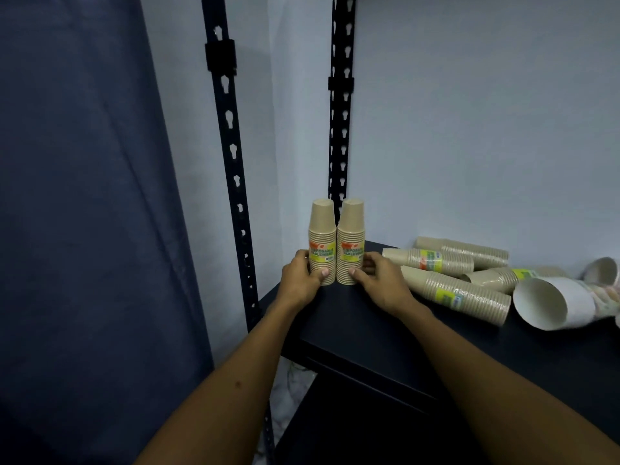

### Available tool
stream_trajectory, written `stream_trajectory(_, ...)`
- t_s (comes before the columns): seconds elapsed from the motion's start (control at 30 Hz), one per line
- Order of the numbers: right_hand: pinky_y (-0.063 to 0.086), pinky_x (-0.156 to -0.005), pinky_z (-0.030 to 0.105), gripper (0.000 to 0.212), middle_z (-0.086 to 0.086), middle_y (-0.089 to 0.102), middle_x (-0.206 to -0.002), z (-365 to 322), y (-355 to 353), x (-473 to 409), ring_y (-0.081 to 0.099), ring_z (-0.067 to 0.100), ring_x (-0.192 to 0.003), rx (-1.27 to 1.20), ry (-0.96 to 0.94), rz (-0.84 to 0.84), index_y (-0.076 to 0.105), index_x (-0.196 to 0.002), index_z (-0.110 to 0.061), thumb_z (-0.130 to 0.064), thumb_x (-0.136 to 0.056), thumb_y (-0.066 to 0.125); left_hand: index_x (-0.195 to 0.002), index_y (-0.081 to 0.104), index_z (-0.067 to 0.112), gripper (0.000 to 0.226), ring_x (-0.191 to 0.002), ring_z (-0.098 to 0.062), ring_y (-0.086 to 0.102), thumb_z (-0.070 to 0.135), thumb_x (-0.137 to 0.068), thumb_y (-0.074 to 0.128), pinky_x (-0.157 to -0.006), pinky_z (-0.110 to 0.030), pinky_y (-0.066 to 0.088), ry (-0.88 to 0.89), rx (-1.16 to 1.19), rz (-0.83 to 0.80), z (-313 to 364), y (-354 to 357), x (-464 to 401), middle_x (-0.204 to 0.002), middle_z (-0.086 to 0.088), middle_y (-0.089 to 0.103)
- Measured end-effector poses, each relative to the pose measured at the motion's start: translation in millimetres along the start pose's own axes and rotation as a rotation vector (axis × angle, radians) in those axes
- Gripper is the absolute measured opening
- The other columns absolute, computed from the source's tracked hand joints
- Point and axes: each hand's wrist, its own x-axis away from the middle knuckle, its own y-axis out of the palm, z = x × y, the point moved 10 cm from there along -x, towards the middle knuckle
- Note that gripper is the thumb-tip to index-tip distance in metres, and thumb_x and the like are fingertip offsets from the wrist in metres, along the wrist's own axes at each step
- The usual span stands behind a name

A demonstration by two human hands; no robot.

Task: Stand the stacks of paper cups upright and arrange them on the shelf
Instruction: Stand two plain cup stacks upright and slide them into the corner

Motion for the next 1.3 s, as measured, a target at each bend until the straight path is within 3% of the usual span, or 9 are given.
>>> stream_trajectory(0.23,0.045,-0.086,0.019,0.039,0.004,0.065,-0.12,5.5,4.0,-9.9,0.058,0.007,-0.101,-0.032,-0.014,0.058,0.054,-0.126,-0.008,-0.021,-0.091,0.064,-0.122,0.049,0.012,0.046,-0.109,-0.019,0.062,0.024,-0.084,0.071,-0.093,-0.033,0.051,0.039,-0.042,0.047,-9.1,1.1,-17.9,-0.124,-0.006,0.063)
stream_trajectory(0.4,0.046,-0.088,0.021,0.041,0.005,0.065,-0.12,9.5,3.1,-11.9,0.058,0.008,-0.101,-0.035,-0.009,0.089,0.055,-0.126,-0.009,-0.022,-0.089,0.066,-0.125,0.051,0.011,0.052,-0.111,-0.017,0.061,0.023,-0.081,0.076,-0.092,-0.028,0.049,0.036,-0.004,0.036,-8.8,2.3,-18.0,-0.126,-0.005,0.063)
stream_trajectory(1.03,0.05,-0.086,0.023,0.037,0.006,0.068,-0.114,13.4,-4.9,-7.0,0.062,0.011,-0.098,-0.009,0.033,0.141,0.059,-0.118,-0.006,-0.02,-0.085,0.071,-0.13,0.055,0.009,0.051,-0.113,-0.019,0.061,0.014,-0.083,0.073,-0.1,-0.035,0.048,0.054,0.023,0.007,-4.5,1.5,-10.5,-0.124,-0.005,0.065)
stream_trajectory(1.3,0.051,-0.084,0.022,0.036,0.005,0.068,-0.112,12.6,-6.6,-4.9,0.063,0.011,-0.097,0.02,0.035,0.15,0.059,-0.115,-0.008,-0.022,-0.084,0.072,-0.128,0.055,0.009,0.051,-0.111,-0.019,0.062,0.015,-0.081,0.075,-0.093,-0.028,0.047,0.043,0.02,0.042,-4.9,-0.3,-10.0,-0.124,-0.006,0.065)
